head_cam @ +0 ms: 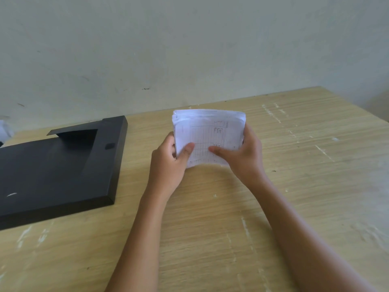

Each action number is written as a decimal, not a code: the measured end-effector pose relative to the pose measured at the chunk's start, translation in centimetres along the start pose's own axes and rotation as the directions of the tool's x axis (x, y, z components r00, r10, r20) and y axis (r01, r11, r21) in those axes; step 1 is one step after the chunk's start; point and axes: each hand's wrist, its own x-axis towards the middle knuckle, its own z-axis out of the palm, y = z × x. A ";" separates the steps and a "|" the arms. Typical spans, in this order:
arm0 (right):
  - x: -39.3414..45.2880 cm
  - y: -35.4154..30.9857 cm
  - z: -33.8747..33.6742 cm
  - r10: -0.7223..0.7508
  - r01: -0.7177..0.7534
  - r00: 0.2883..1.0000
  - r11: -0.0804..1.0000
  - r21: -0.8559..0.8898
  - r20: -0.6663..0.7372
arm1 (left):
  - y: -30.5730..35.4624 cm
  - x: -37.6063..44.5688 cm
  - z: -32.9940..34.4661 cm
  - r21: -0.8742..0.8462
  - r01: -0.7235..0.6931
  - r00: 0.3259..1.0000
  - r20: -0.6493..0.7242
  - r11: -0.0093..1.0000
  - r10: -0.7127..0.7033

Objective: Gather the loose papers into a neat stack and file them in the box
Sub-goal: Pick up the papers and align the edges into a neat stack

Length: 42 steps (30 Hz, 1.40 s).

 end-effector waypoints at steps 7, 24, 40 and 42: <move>-0.2 0.3 0.6 -0.010 0.004 0.993 0.999 -0.047 -0.115 | 0.6 -0.3 1.7 0.018 -0.055 0.974 -0.219 0.998 0.058; -0.6 1.5 1.3 0.043 -0.049 0.998 0.987 -0.153 -0.036 | -0.5 -1.0 2.7 0.089 0.135 0.959 -0.262 0.987 -0.108; 0.1 1.5 1.0 0.037 -0.034 0.999 0.994 -0.104 0.027 | 0.3 -0.6 1.3 0.185 0.161 0.983 -0.112 0.969 -0.142; 0.2 1.6 0.9 0.034 -0.029 0.999 0.994 -0.103 0.041 | 1.1 -0.7 0.7 0.123 0.125 0.989 -0.089 0.984 -0.115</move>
